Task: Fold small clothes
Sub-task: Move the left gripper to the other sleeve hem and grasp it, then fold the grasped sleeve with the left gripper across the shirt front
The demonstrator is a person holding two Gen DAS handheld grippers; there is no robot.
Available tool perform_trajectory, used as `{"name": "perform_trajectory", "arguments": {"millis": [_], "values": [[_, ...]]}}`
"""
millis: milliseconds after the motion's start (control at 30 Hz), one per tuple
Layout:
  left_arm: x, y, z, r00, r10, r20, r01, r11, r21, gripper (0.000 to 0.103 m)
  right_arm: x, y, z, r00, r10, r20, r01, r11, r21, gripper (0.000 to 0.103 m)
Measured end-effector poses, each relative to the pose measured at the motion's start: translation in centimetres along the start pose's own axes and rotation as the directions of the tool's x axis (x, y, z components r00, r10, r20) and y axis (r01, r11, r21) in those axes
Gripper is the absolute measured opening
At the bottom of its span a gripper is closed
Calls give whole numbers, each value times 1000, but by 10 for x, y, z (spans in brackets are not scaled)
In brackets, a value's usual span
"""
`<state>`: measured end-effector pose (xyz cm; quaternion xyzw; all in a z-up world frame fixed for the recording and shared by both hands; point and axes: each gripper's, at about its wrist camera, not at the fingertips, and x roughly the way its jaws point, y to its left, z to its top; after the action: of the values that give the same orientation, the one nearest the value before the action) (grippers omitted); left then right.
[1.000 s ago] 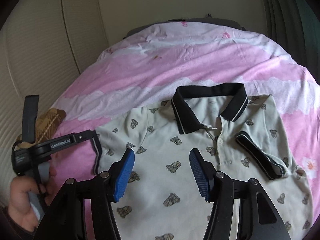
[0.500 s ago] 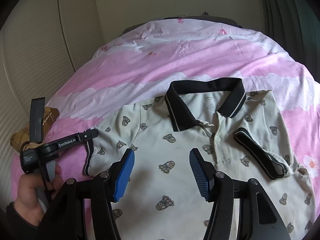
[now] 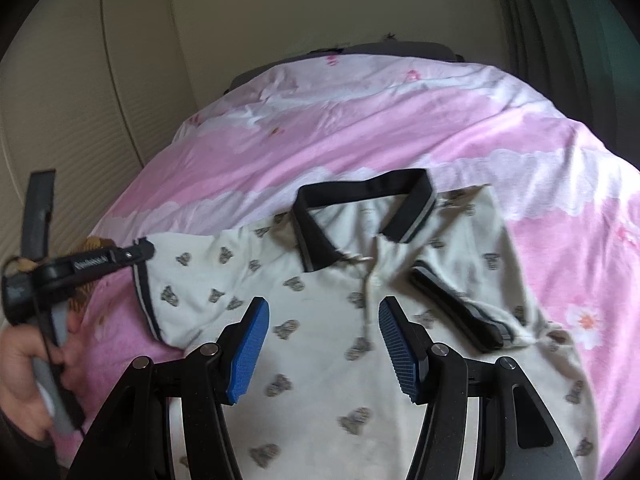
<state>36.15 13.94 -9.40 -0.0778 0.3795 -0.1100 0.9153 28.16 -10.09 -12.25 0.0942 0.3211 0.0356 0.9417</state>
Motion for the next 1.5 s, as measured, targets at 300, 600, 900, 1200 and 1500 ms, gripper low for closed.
{"name": "perform_trajectory", "arguments": {"millis": [300, 600, 900, 1200, 1500], "values": [[33, -103, -1, 995, 27, -93, -13, 989, 146, 6, -27, -66, 1, 999, -20, 25, 16, 992, 124, 58], [92, -146, -42, 986, 43, -163, -4, 972, 237, 7, -23, -103, -16, 1000, -9, -5, 10, 980, 198, 58], [76, -149, -45, 990, 32, -137, 0, 974, 228, 48, -14, -119, -27, 999, 3, -36, 6, 972, 233, 58], [1, -107, -71, 997, 65, -45, -51, 964, 260, 54, -26, -103, -23, 1000, 9, -14, -6, 981, 194, 58], [18, -87, -76, 999, 44, -24, -37, 968, 250, 53, -22, -81, -30, 999, 19, -34, -13, 988, 154, 58]]}}
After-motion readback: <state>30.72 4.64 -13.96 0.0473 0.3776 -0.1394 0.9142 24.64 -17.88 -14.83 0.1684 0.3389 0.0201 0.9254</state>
